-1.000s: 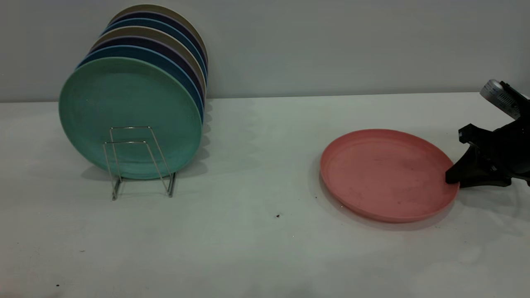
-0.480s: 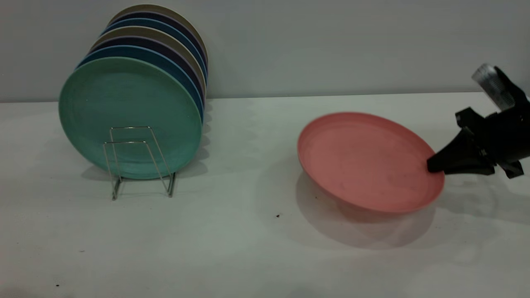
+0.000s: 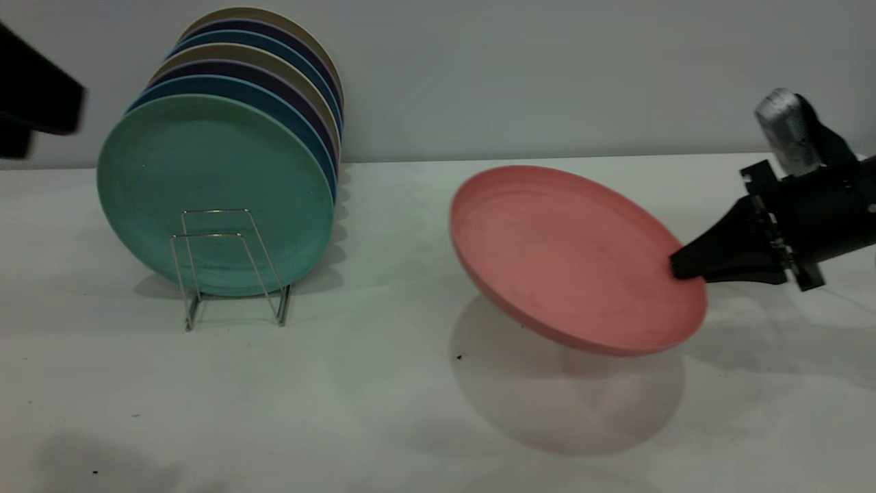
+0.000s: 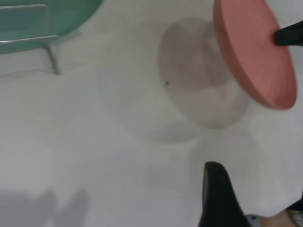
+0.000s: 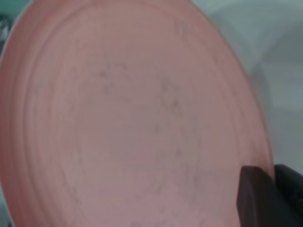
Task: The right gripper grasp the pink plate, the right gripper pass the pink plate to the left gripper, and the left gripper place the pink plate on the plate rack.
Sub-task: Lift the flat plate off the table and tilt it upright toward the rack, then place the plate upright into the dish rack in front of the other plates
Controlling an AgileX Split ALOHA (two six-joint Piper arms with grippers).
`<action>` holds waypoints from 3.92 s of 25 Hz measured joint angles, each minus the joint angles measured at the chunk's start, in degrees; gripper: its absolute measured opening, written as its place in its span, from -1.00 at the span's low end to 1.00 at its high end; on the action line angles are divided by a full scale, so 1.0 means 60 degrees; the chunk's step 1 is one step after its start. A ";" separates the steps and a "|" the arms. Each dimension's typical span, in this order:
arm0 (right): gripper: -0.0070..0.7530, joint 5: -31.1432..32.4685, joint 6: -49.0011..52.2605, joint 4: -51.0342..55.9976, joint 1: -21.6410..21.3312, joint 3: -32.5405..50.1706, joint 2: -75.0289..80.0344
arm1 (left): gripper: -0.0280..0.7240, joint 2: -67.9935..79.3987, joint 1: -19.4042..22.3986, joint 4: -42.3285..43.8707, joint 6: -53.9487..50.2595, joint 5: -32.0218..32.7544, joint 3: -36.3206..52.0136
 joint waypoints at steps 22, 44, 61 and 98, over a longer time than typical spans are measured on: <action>-0.94 0.1032 -0.0340 0.0603 0.2123 0.0000 0.0000 | 0.26 0.4816 0.0000 -0.6409 0.5844 -0.0173 -0.0011; -0.94 0.1196 -0.1480 0.2272 0.3157 0.0000 0.0000 | 0.19 0.4871 0.0000 -0.7342 0.6792 0.0161 -0.0014; -0.14 0.1442 -0.1657 0.2882 0.3155 0.0000 0.0000 | -0.52 0.4875 0.0058 -0.7291 0.7080 -0.0243 -0.0062; 0.35 0.1078 0.0940 -0.0269 0.0420 0.0000 -0.0020 | -0.82 0.4942 0.0025 0.1714 0.5892 0.0297 -0.4150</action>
